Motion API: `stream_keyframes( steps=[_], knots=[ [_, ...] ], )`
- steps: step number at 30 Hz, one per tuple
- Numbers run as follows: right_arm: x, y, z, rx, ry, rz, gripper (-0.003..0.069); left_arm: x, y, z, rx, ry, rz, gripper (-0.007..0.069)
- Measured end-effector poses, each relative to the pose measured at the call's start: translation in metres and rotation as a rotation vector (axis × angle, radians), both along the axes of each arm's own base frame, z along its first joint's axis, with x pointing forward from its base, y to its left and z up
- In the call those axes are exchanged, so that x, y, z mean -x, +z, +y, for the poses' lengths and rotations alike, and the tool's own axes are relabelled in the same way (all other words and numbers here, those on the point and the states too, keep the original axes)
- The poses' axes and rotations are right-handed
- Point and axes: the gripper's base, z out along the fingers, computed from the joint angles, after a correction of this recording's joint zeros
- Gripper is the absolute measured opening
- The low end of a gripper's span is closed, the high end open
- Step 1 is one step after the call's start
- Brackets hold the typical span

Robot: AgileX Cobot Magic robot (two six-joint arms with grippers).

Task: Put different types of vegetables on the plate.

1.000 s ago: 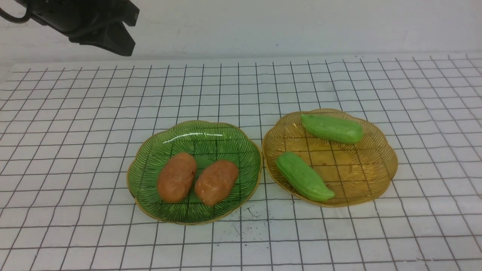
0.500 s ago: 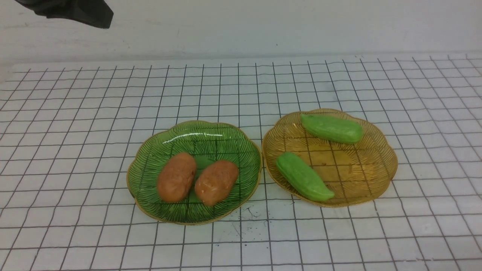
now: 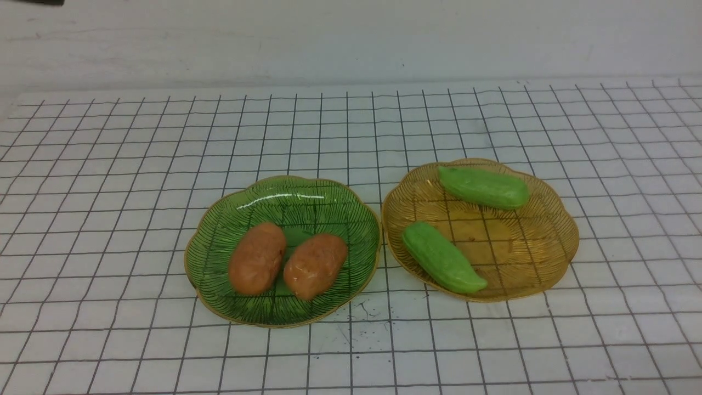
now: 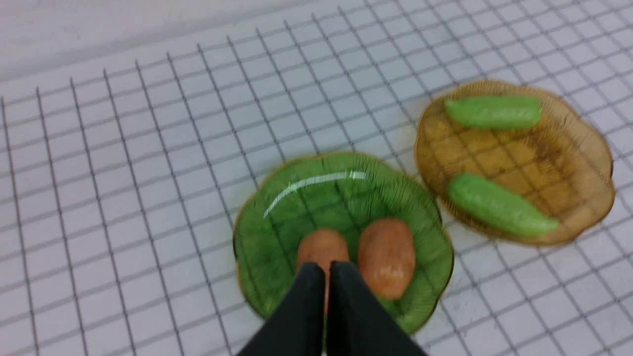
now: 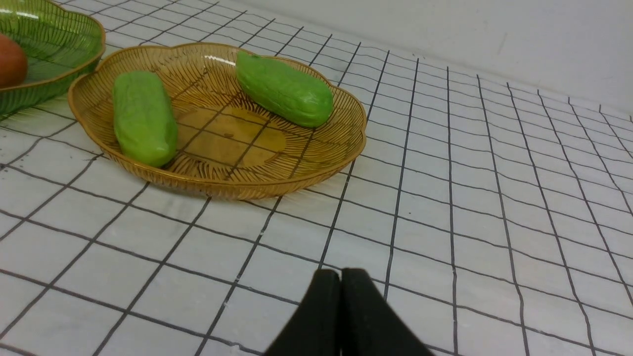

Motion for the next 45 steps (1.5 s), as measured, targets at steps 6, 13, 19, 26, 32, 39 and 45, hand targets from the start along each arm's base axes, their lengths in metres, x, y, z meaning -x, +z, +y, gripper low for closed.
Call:
stream_keyframes(
  steps=[6,13,19,26,32,39,45],
  knots=[
    [0.000,0.000,0.000,-0.002,-0.001,0.000,-0.0015,0.038,-0.046,0.004,-0.021,0.007,0.105,-0.0008],
    [0.000,0.000,0.000,-0.108,-0.024,0.015,-0.0015,0.096,-0.124,0.011,-0.046,0.019,0.203,-0.0008],
    [0.000,0.000,0.000,-0.214,-0.048,0.030,-0.0015,0.138,-0.156,0.015,-0.016,0.045,0.032,-0.0008],
    [0.000,0.000,0.000,-0.228,-0.051,0.032,-0.0015,0.161,-0.189,0.017,0.207,0.138,-0.370,-0.0008],
    [0.000,0.000,0.000,-0.228,-0.051,0.032,-0.0015,0.154,-0.206,0.021,0.329,0.202,-0.589,-0.0008],
    [0.000,0.000,0.000,-0.229,-0.051,0.032,-0.0015,0.146,-0.225,0.022,0.332,0.222,-0.566,-0.0008],
    [0.000,0.000,0.000,-0.229,-0.051,0.032,-0.0015,0.143,-0.240,0.022,0.320,0.226,-0.517,-0.0008]
  ],
)
